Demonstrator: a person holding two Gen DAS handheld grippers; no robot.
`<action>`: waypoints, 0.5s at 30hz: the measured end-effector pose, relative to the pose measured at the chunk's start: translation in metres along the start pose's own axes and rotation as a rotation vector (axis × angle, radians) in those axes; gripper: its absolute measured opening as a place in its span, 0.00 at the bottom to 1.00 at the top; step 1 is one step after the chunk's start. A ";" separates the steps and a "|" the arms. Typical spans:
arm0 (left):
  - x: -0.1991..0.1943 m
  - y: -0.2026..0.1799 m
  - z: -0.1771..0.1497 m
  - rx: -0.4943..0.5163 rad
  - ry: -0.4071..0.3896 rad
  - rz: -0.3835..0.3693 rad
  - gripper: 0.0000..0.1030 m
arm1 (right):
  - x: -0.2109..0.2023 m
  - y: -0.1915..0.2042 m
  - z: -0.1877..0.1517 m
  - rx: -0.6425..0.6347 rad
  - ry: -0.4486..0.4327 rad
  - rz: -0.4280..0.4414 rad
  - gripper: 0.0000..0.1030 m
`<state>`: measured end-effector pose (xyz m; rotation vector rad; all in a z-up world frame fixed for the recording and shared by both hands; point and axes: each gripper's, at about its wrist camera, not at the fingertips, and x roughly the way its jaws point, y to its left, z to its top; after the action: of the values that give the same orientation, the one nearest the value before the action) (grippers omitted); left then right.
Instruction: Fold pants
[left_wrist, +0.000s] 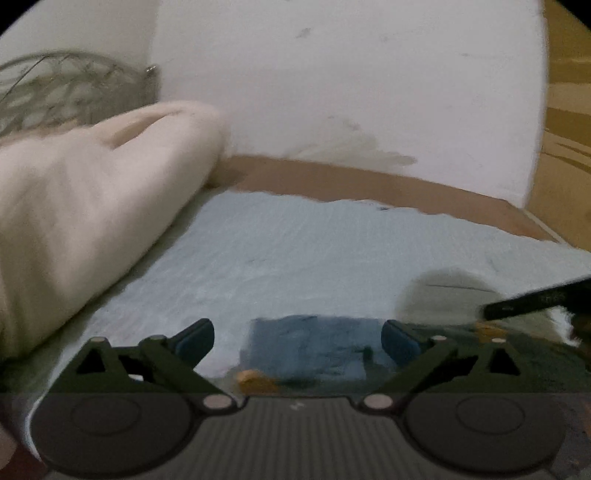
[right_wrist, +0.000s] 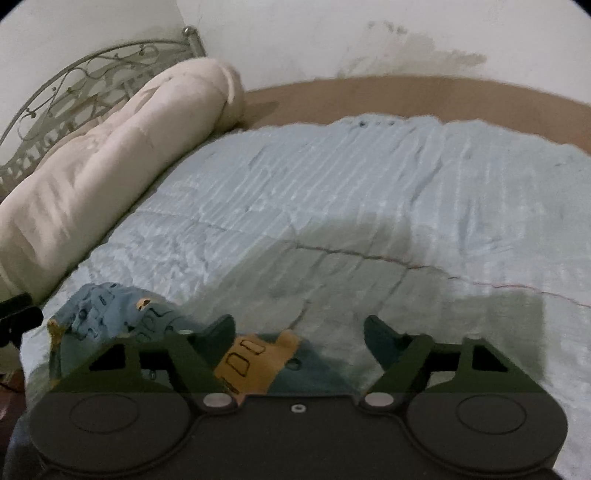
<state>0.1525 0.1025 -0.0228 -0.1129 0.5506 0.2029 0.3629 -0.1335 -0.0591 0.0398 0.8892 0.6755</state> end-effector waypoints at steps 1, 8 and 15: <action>0.000 -0.008 0.000 0.019 -0.008 -0.030 0.99 | 0.003 0.001 0.001 -0.005 0.016 0.010 0.67; 0.018 -0.055 -0.008 0.108 0.065 -0.277 1.00 | 0.014 0.011 -0.003 -0.043 0.095 0.030 0.14; 0.048 -0.059 -0.031 0.167 0.280 -0.195 1.00 | 0.012 0.004 0.001 -0.047 0.036 -0.093 0.04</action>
<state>0.1899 0.0477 -0.0718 -0.0319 0.8281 -0.0513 0.3667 -0.1234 -0.0662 -0.0560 0.9037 0.6115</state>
